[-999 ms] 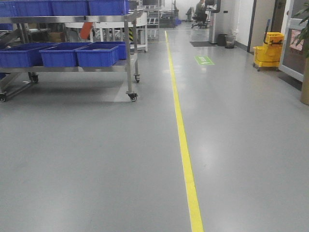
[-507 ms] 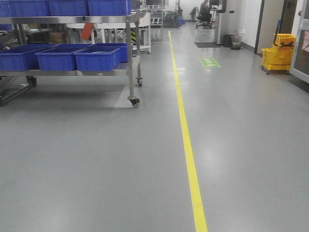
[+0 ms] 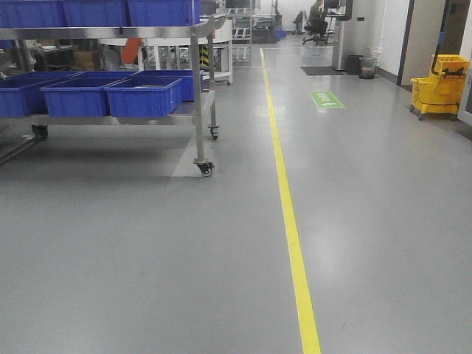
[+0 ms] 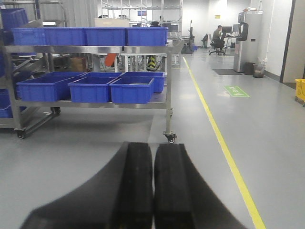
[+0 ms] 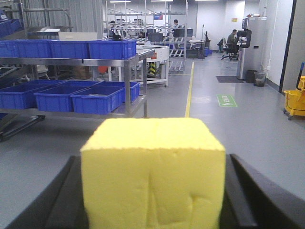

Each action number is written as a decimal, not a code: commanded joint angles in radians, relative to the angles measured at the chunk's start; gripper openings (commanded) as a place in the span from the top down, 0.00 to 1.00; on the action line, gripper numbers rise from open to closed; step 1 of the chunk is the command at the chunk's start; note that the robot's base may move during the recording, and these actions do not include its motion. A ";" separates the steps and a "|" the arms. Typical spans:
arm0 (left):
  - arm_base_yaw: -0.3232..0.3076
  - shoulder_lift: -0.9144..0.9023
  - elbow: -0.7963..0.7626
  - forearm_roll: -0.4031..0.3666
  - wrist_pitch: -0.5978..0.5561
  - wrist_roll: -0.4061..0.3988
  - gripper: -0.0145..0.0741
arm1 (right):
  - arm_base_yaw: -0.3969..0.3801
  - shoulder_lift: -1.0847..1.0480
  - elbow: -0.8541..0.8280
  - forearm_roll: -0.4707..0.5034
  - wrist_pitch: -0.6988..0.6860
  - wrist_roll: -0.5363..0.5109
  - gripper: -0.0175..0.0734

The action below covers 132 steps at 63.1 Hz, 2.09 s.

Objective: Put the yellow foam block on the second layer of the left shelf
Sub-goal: 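Drive the base away from the table carrying the cube, then drive the base down the aisle toward the shelf of blue bins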

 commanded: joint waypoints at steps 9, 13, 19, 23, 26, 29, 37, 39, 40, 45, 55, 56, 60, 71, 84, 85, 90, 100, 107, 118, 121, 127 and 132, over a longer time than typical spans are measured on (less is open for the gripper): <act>0.002 -0.017 0.027 -0.006 -0.082 -0.003 0.70 | -0.006 0.010 -0.031 -0.008 -0.087 -0.007 0.26; 0.002 -0.017 0.027 -0.006 -0.082 -0.003 0.70 | -0.006 0.010 -0.031 -0.008 -0.087 -0.007 0.26; 0.002 -0.017 0.027 -0.006 -0.082 -0.003 0.70 | -0.006 0.010 -0.031 -0.008 -0.087 -0.007 0.26; 0.002 -0.017 0.027 -0.006 -0.082 -0.003 0.70 | -0.006 0.010 -0.031 -0.008 -0.087 -0.007 0.26; 0.002 -0.017 0.027 -0.006 -0.082 -0.003 0.70 | -0.006 0.010 -0.031 -0.008 -0.087 -0.007 0.26; 0.002 -0.017 0.027 -0.006 -0.082 -0.003 0.70 | -0.006 0.010 -0.031 -0.008 -0.087 -0.007 0.26; 0.002 -0.017 0.027 -0.006 -0.082 -0.003 0.70 | -0.006 0.010 -0.031 -0.008 -0.087 -0.007 0.26; 0.002 -0.017 0.027 -0.006 -0.082 -0.003 0.70 | -0.006 0.010 -0.031 -0.008 -0.087 -0.007 0.26; 0.002 -0.017 0.027 -0.006 -0.082 -0.003 0.70 | -0.006 0.010 -0.031 -0.008 -0.087 -0.007 0.26; 0.002 -0.017 0.027 -0.006 -0.082 -0.003 0.70 | -0.006 0.010 -0.031 -0.008 -0.087 -0.007 0.26; 0.002 -0.017 0.027 -0.006 -0.082 -0.003 0.70 | -0.006 0.010 -0.031 -0.008 -0.087 -0.007 0.26; 0.002 -0.017 0.027 -0.006 -0.082 -0.003 0.70 | -0.006 0.010 -0.031 -0.008 -0.087 -0.007 0.26; 0.002 -0.017 0.027 -0.006 -0.082 -0.003 0.70 | -0.006 0.010 -0.031 -0.008 -0.087 -0.007 0.26; 0.002 -0.017 0.027 -0.006 -0.082 -0.003 0.70 | -0.006 0.010 -0.031 -0.008 -0.087 -0.007 0.26; 0.002 -0.017 0.027 -0.006 -0.082 -0.003 0.70 | -0.006 0.010 -0.031 -0.008 -0.088 -0.007 0.26; 0.002 -0.017 0.027 -0.006 -0.082 -0.003 0.70 | -0.006 0.010 -0.031 -0.008 -0.088 -0.007 0.26; 0.002 -0.017 0.027 -0.006 -0.082 -0.003 0.70 | -0.006 0.010 -0.031 -0.008 -0.088 -0.007 0.26; 0.002 -0.017 0.027 -0.006 -0.082 -0.003 0.70 | -0.006 0.010 -0.031 -0.008 -0.088 -0.007 0.26; 0.002 -0.017 0.027 -0.006 -0.082 -0.003 0.70 | -0.006 0.010 -0.031 -0.008 -0.088 -0.007 0.26; 0.002 -0.017 0.027 -0.006 -0.082 -0.003 0.70 | -0.006 0.010 -0.031 -0.008 -0.087 -0.007 0.26; 0.002 -0.017 0.027 -0.006 -0.082 -0.003 0.70 | -0.006 0.010 -0.031 -0.008 -0.087 -0.007 0.26; 0.002 -0.017 0.027 0.000 -0.082 -0.003 0.70 | -0.006 0.010 -0.031 -0.008 -0.087 -0.007 0.26; 0.002 -0.017 0.027 -0.006 -0.082 -0.003 0.70 | -0.006 0.010 -0.031 -0.008 -0.087 -0.007 0.26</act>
